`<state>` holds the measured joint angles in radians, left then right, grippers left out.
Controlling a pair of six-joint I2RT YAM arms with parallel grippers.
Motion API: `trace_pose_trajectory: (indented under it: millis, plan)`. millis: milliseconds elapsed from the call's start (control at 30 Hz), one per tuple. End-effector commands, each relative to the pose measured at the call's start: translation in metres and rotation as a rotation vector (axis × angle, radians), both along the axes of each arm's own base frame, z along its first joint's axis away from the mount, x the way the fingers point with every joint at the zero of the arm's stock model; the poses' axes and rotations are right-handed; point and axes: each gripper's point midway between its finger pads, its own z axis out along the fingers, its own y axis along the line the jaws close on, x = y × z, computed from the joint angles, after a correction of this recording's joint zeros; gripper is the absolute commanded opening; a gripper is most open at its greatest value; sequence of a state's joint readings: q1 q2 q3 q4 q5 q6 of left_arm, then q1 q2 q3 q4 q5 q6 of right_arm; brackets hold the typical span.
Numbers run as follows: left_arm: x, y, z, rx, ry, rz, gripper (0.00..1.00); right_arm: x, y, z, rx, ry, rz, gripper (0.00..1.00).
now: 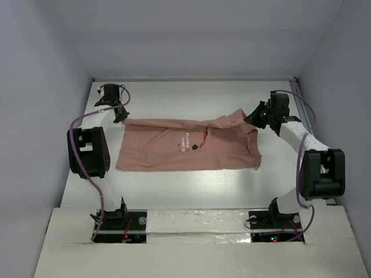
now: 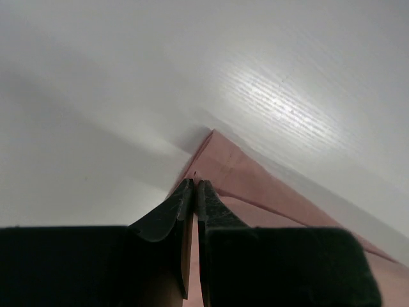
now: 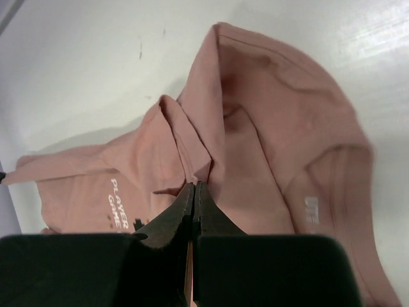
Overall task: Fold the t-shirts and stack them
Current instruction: Fold the tshirt
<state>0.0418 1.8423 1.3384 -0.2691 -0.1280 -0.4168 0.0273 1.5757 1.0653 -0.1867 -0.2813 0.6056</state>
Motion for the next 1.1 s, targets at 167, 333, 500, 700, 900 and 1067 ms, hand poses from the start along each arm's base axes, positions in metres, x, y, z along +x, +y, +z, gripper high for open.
trace_pose_trajectory:
  millis: [167,333,500,700,900,1067]
  plan:
    - [-0.015,-0.002,0.032,-0.025,-0.112,-0.011,0.00,-0.045,-0.011,0.026,-0.058,-0.082,-0.015,0.00]
    - [-0.030,-0.005,0.032,-0.045,-0.111,-0.004,0.00,-0.080,-0.012,0.006,-0.052,-0.001,-0.026,0.00]
    - [-0.053,-0.005,0.000,-0.073,-0.049,0.019,0.00,-0.126,-0.017,-0.038,-0.053,0.127,-0.068,0.00]
    - [-0.074,-0.008,-0.022,-0.096,0.001,0.045,0.00,-0.148,-0.022,-0.068,-0.053,0.241,-0.122,0.04]
    - [-0.086,-0.004,-0.018,-0.091,-0.012,0.063,0.41,-0.138,-0.021,-0.046,-0.076,0.172,-0.071,0.43]
    - [-0.077,-0.001,0.021,-0.082,-0.116,0.068,0.50,-0.123,-0.009,-0.022,-0.107,0.104,0.012,0.23]
